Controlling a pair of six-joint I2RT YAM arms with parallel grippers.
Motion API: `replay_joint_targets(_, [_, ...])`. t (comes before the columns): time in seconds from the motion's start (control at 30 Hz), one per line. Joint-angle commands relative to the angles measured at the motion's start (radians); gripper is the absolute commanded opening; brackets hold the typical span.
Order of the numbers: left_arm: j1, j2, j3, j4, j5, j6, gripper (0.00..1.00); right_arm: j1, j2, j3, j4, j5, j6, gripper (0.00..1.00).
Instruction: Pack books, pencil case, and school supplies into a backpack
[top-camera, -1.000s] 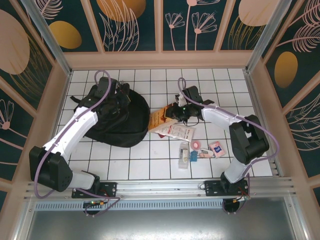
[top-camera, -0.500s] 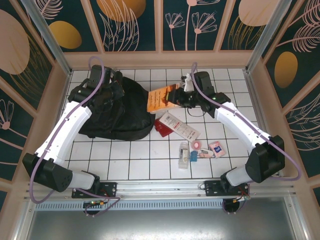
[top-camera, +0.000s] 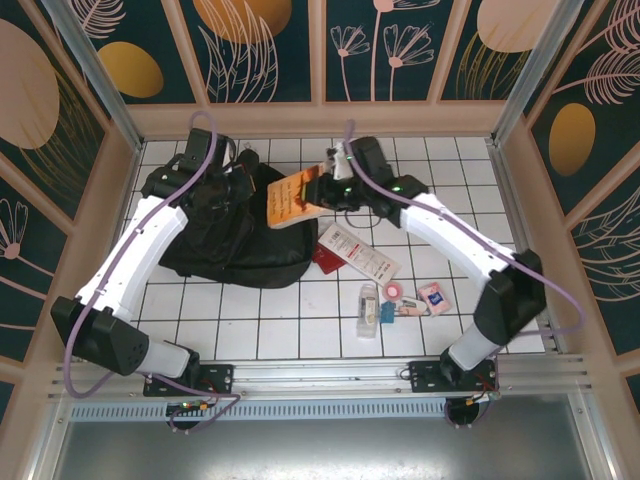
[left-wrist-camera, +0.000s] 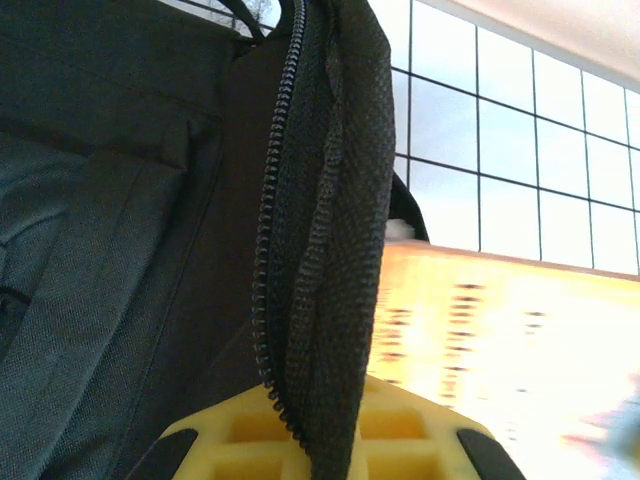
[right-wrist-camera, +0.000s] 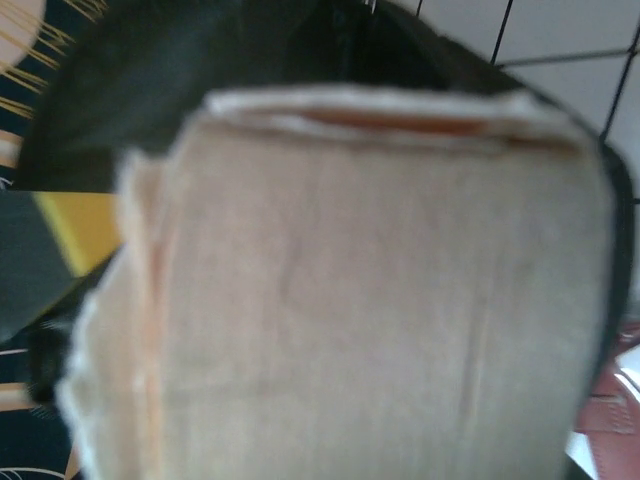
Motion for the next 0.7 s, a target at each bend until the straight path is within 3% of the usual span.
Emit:
replay_joint_targets(0.0, [0.0, 0.018, 0.053, 0.036, 0.057, 0.019, 0.0, 0.035, 0.114, 0.049, 0.104, 0.005, 0.08, 0.0])
replay_joint_targets(0.43, [0.002, 0.038, -0.015, 0.157, 0.211, -0.186, 0.0, 0.047, 0.429, 0.081, 0.629, -0.15, 0.434, 0.0])
replay_joint_targets(0.67, [0.034, 0.042, 0.041, 0.095, 0.214, -0.15, 0.0, 0.062, 0.352, 0.126, 0.274, -0.022, 0.244, 0.0])
